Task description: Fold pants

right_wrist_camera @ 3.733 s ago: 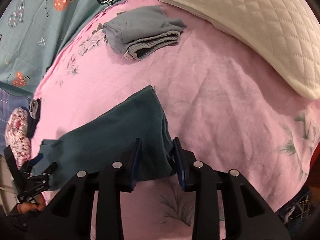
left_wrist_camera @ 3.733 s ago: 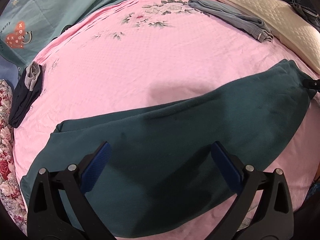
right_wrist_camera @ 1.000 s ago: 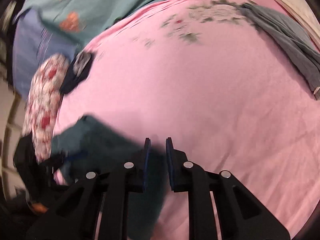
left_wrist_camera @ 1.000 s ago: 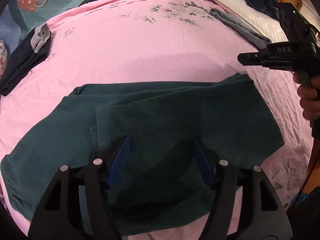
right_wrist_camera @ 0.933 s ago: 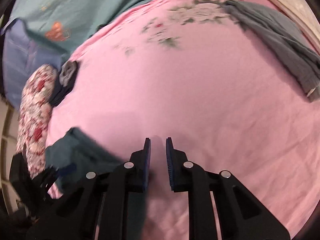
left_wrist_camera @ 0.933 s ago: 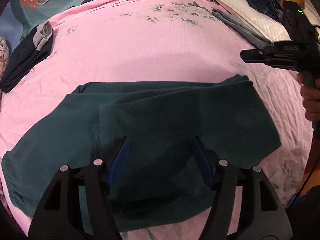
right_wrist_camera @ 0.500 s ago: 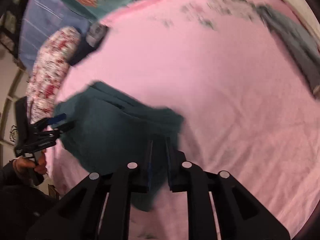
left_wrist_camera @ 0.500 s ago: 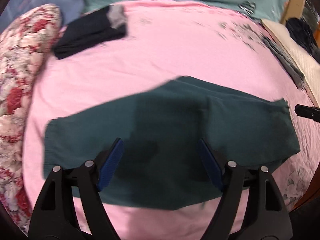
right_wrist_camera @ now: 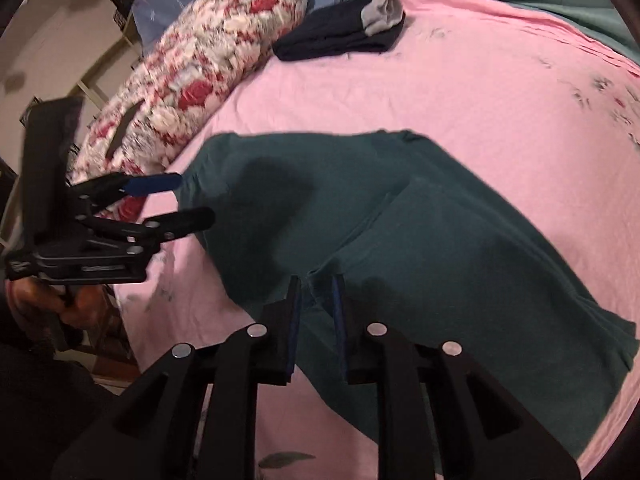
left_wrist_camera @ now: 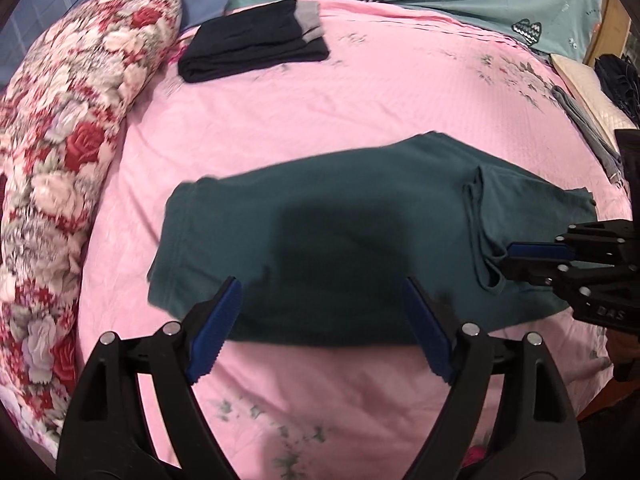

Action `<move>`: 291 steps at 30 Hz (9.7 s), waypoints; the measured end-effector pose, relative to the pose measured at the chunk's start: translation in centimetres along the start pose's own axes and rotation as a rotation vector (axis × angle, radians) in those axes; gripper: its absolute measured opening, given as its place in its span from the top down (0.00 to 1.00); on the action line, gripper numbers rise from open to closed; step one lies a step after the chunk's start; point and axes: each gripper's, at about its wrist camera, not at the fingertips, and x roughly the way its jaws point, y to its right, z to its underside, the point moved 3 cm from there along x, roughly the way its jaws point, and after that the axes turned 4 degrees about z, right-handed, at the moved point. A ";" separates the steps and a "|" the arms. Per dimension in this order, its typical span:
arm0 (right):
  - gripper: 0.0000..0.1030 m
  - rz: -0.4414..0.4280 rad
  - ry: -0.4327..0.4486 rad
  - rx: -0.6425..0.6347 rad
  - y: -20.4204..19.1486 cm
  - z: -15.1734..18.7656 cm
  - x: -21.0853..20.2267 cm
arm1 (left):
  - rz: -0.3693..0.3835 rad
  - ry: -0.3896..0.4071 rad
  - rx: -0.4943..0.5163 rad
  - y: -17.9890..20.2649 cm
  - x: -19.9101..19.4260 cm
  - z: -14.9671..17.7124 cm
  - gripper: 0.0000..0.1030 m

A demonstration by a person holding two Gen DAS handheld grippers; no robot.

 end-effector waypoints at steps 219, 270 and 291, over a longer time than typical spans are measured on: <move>0.68 0.337 0.138 0.410 10.6 2.6 -9.4 | 0.180 -0.006 0.285 10.5 3.3 -3.9 0.23; 0.54 -0.005 -0.007 0.435 23.4 4.1 -7.9 | 0.355 -0.301 0.119 11.4 7.5 -1.8 0.14; 0.81 -0.070 0.038 0.284 20.2 0.8 -9.8 | 0.305 -0.164 0.197 13.8 4.3 -1.7 0.82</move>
